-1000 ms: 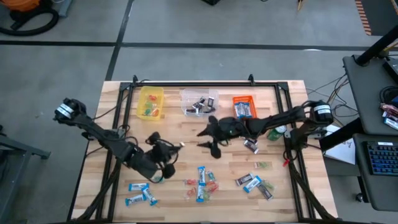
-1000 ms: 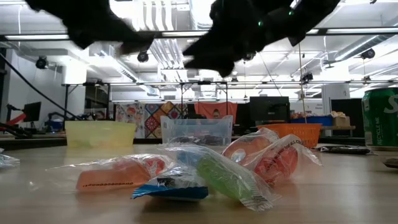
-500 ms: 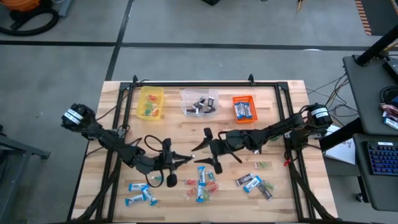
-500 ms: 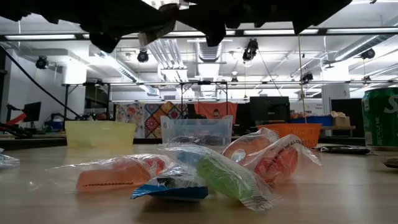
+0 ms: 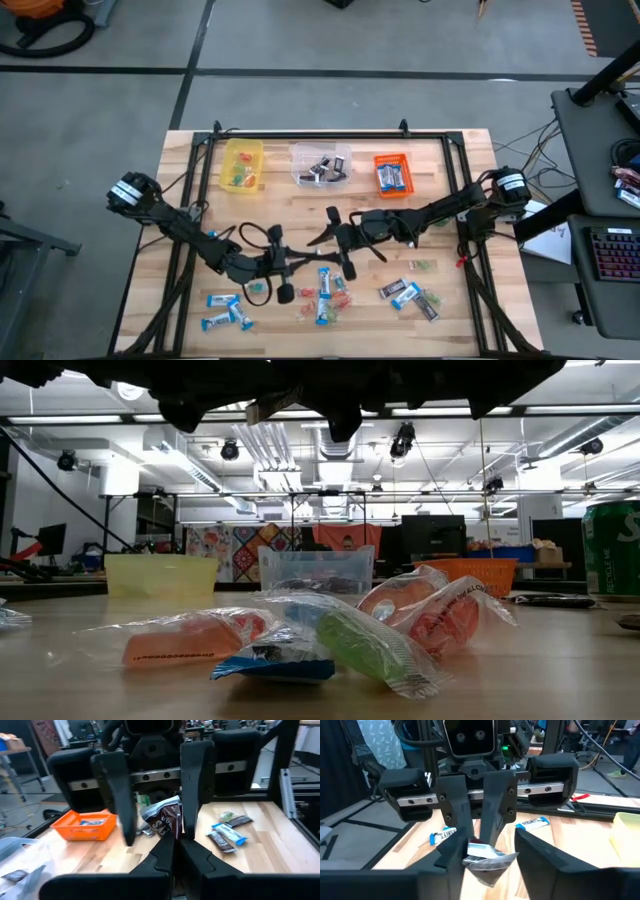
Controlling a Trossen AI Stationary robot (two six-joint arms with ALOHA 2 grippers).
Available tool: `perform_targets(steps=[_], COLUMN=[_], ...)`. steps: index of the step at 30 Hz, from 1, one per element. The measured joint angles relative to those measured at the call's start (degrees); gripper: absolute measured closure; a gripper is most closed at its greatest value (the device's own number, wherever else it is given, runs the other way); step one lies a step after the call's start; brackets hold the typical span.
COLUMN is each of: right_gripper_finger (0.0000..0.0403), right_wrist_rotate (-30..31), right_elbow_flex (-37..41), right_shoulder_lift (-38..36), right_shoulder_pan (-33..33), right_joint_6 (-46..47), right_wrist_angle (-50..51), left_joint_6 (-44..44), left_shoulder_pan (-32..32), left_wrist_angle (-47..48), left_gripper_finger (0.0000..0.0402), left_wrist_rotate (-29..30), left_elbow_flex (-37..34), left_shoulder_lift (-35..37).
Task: Organize candy in baskets
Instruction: Put the brown chocolate bar into the transparent bin
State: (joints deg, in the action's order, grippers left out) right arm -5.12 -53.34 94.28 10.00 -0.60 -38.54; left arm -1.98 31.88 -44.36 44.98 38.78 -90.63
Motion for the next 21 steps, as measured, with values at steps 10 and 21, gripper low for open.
perform_targets(steps=[10, 21], right_gripper_finger=[0.0383, 0.0384], right_wrist_rotate=[-0.01, 1.08], right_elbow_flex=[-0.02, -0.08], right_shoulder_lift=[0.0, -0.2], right_shoulder_pan=[0.17, -0.29], right_joint_6=[0.08, 1.8], right_wrist_angle=[0.28, 0.59], left_joint_6=[-0.29, -1.51], left_shoulder_pan=[-0.02, -0.04], left_wrist_angle=[0.41, 1.93], left_gripper_finger=[0.0398, 0.0343], left_wrist_rotate=[1.25, 3.73], left_elbow_flex=[-0.06, -0.06], left_shoulder_lift=[0.08, 0.58])
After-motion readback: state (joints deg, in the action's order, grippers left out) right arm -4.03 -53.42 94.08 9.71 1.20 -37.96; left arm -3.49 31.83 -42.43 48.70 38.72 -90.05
